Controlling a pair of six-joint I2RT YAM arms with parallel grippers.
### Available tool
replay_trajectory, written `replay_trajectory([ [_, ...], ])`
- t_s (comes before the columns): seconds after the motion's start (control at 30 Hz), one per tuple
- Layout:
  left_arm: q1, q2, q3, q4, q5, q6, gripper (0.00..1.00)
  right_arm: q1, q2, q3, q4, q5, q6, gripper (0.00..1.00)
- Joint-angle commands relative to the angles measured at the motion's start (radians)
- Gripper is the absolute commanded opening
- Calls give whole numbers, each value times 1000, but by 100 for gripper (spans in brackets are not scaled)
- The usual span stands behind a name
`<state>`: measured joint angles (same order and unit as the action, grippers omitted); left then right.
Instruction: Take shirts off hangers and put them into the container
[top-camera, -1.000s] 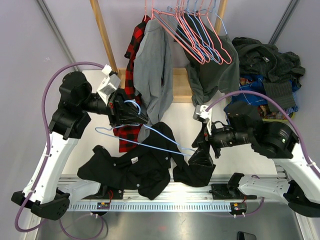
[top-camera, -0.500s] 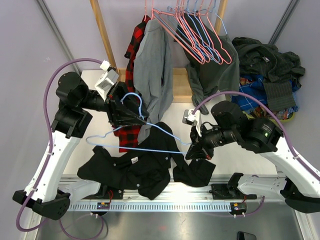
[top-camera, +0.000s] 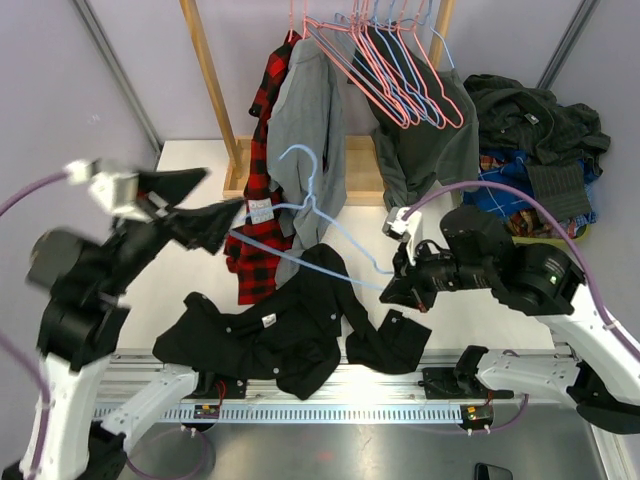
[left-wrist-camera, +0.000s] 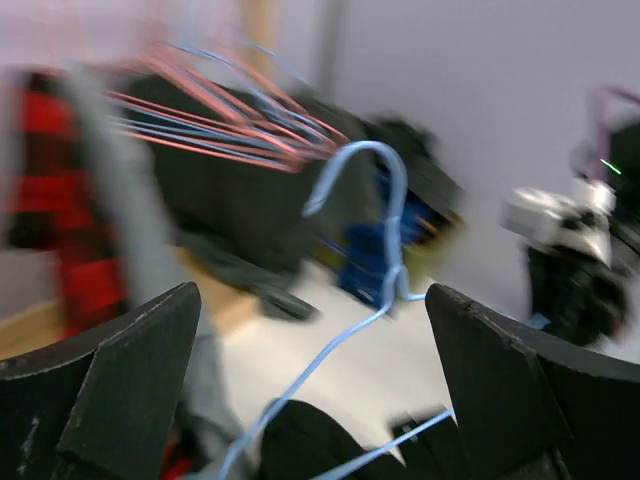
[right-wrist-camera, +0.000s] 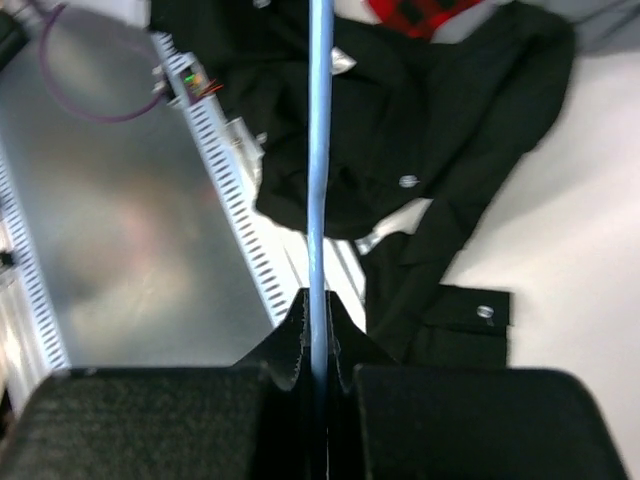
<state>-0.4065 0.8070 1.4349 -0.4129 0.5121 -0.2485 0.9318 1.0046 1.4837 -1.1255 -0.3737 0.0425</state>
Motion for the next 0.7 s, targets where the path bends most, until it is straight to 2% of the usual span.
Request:
replay_trajectory([
  [0.0,-2,-194,-75,39,-694,-9,99,-2,-66,-5,93,200,37,0],
  [0.07,0,-267,-120,51,-835,6,99,-2,-138,-23,174,295,54,0],
  [0.1,0,-299,-166,54,-859,8,99,-2,-167,-48,206,327,60,0],
  [0.23,0,-428,-234,22,-903,-18,99,-4,-346,-141,387,546,66,0],
  [0.3,0,-468,-251,-26,-911,-32,99,-4,-385,-186,464,634,72,0],
  [0.33,0,-477,-263,-42,-906,-37,99,-1,-394,-191,475,735,80,0],
  [0.43,0,-489,-280,-101,-885,-60,99,-2,-330,-175,458,881,105,0],
  [0.53,0,-496,-307,-127,-851,-83,99,-1,-205,-143,448,915,138,0],
  [0.67,0,-502,-335,-125,-802,-104,99,-4,-48,-117,515,926,142,0],
])
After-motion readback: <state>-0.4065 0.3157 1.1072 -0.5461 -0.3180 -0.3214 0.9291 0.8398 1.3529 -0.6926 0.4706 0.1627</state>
